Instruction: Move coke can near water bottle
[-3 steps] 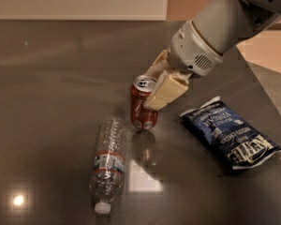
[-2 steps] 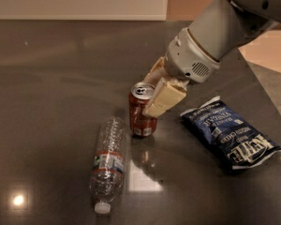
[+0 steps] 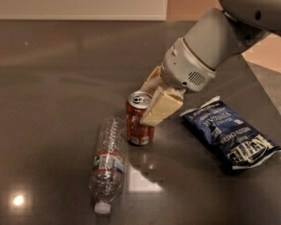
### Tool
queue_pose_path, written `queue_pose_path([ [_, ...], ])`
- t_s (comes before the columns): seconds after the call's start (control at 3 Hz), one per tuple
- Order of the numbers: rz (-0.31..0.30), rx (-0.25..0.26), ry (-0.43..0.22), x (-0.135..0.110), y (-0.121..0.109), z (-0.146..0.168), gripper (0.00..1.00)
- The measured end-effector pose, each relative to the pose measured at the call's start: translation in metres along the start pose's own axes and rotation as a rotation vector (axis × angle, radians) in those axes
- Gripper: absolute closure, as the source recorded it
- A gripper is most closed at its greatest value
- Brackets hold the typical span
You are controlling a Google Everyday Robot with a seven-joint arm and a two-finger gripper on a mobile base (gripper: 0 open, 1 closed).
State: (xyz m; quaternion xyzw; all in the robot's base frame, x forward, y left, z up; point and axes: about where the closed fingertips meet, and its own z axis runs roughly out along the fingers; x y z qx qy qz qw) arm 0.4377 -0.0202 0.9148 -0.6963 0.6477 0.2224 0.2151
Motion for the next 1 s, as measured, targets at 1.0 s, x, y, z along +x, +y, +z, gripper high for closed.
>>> queue_pose_path([
  [1.0, 0.004, -0.009, -0.005, -0.0002, 0.0019, 0.0056, 0.00],
])
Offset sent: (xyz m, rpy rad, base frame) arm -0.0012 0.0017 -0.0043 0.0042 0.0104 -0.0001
